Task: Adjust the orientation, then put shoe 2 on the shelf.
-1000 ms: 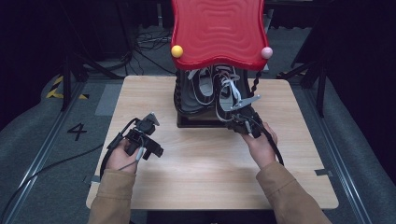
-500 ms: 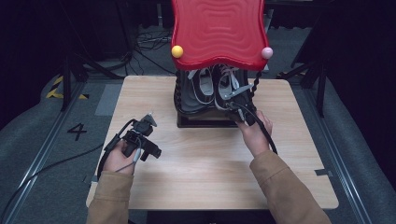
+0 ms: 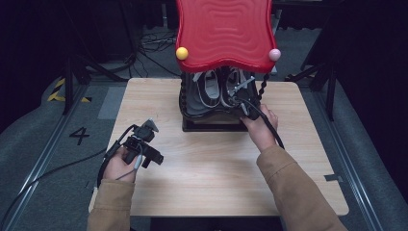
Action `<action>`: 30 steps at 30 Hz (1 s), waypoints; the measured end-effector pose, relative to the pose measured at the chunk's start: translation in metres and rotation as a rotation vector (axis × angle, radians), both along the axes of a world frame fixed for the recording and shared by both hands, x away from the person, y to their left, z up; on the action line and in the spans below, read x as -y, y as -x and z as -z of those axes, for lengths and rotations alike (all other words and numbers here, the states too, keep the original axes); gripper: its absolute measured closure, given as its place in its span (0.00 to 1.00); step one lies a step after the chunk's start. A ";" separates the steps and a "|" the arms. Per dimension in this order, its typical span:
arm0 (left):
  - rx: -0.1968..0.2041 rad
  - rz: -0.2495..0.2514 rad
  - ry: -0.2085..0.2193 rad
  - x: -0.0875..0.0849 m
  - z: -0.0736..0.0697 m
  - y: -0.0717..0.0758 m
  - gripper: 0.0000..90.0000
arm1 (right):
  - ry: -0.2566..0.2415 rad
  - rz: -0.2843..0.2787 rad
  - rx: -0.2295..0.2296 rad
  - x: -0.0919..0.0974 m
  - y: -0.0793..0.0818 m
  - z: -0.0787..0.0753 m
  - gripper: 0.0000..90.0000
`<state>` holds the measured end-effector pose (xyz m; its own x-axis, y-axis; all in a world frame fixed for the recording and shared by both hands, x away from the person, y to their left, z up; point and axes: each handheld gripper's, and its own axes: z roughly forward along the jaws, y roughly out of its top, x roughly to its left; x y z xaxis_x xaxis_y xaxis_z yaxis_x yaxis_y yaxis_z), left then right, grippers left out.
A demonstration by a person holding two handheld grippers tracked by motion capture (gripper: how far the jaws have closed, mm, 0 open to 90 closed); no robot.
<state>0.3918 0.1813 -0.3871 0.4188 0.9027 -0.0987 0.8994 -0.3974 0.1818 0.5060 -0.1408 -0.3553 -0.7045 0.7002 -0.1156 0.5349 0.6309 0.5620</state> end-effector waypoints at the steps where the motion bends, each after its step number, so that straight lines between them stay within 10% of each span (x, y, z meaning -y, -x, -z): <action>1: -0.003 -0.002 0.001 0.000 0.000 -0.001 0.19 | 0.015 -0.013 0.015 0.001 0.003 0.000 0.95; 30: -0.003 0.006 -0.002 0.004 0.000 -0.003 0.19 | -0.162 -0.023 0.030 0.084 0.064 -0.022 0.66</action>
